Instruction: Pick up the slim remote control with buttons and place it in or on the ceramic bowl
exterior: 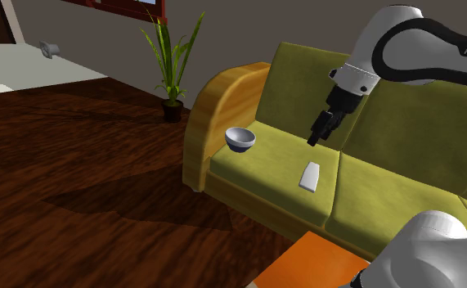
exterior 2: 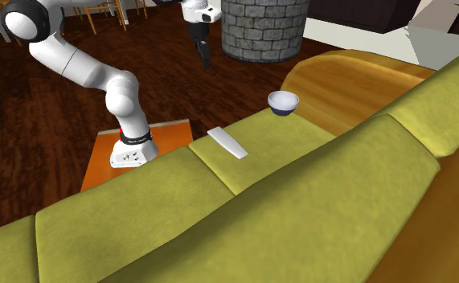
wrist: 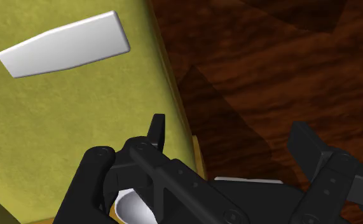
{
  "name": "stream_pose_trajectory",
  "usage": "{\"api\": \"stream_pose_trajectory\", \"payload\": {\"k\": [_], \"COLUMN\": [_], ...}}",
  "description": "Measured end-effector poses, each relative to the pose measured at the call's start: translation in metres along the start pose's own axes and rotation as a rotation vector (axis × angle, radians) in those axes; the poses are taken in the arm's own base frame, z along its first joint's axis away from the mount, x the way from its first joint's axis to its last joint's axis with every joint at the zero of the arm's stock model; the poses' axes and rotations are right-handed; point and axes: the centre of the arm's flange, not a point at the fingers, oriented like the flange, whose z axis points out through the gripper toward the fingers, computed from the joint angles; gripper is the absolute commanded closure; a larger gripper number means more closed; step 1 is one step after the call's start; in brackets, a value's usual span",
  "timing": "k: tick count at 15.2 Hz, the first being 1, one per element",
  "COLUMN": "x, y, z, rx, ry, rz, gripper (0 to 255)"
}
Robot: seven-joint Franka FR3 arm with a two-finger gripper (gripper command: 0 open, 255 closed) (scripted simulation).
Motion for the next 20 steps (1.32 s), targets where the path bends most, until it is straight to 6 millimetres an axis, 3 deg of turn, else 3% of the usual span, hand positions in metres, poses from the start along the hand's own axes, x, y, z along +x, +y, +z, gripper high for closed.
{"api": "stream_pose_trajectory", "payload": {"k": [3,8,13,20], "x": [0.009,0.035,0.049,0.049], "y": [0.010,0.046,0.093,0.163], "z": [0.009,0.050,0.095,0.149], "rx": [-0.008,-0.037,-0.068,-0.112], "ry": [-0.003,-0.015,-0.026,-0.043], "rz": [0.063,0.308,0.569,0.935], "gripper": [0,0,0,0]}}
